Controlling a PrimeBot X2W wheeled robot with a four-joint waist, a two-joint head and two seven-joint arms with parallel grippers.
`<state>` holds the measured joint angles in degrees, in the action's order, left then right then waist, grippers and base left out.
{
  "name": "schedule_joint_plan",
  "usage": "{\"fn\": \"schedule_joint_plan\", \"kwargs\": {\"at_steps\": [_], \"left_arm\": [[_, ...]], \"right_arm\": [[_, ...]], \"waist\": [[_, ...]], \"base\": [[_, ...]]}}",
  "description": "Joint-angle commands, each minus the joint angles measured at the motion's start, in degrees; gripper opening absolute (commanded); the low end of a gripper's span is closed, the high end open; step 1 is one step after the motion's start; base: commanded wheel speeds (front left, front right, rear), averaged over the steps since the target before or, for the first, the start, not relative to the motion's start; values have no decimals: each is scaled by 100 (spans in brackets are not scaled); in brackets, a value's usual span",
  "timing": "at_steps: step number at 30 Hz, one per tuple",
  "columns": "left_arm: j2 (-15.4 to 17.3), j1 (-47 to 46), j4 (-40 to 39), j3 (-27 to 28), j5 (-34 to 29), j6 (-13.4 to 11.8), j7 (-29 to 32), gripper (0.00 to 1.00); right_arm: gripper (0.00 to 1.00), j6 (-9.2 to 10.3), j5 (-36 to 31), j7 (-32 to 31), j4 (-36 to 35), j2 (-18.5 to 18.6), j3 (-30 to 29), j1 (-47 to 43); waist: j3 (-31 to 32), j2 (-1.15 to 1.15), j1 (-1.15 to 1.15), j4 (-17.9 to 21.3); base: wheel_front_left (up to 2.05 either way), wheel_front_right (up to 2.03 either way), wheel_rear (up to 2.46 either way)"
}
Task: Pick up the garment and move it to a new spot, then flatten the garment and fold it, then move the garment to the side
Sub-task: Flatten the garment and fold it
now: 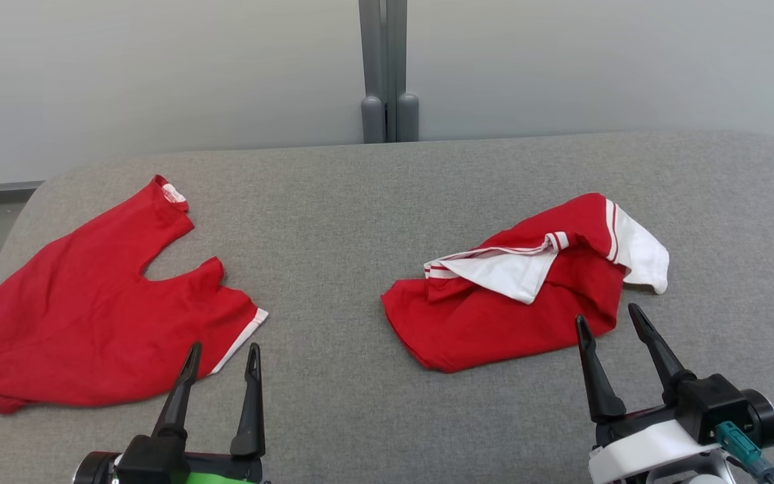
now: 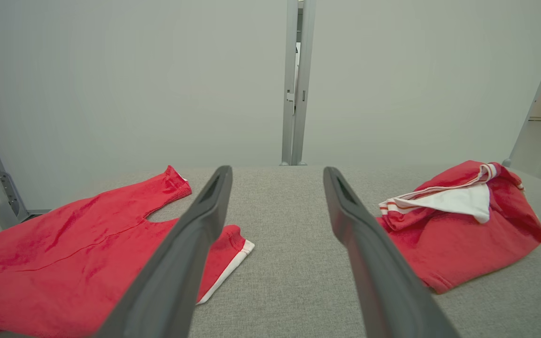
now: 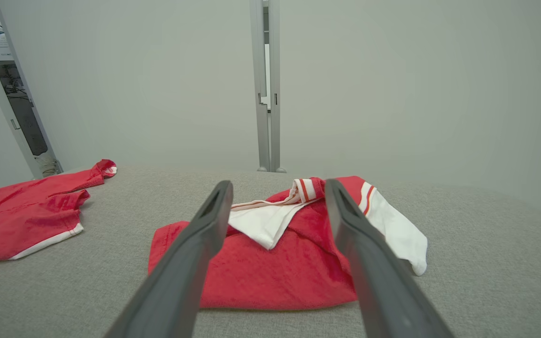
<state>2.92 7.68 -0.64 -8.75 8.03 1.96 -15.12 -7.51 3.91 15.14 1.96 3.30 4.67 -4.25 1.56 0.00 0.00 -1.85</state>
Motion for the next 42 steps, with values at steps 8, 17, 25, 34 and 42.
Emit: {"fn": "schedule_joint_plan", "kwargs": {"at_steps": [8,17,25,34,42], "left_arm": [[-4,-58,8,-15,3,34,-4,100],[-2,-957,758,-520,70,308,-4,100],[4,-2616,2428,-1549,515,510,-4,100],[9,-4290,3995,-2415,1308,555,386,100],[14,-5052,4859,-2709,1555,550,538,100]], "right_arm": [[100,4,20,1,-28,44,52,48],[100,4,-6,1,-123,141,85,317],[100,4,-29,1,-170,194,212,788],[100,4,-26,0,-204,154,254,1183],[100,4,99,0,-229,54,232,1328]], "waist": [[-95,0,0,75],[-582,0,0,274],[-1380,0,0,589],[-2026,0,0,1052],[-2279,0,0,1322]], "base": [[0,0,0],[0,0,0],[0,0,0],[0,0,0],[0,0,0]]}}
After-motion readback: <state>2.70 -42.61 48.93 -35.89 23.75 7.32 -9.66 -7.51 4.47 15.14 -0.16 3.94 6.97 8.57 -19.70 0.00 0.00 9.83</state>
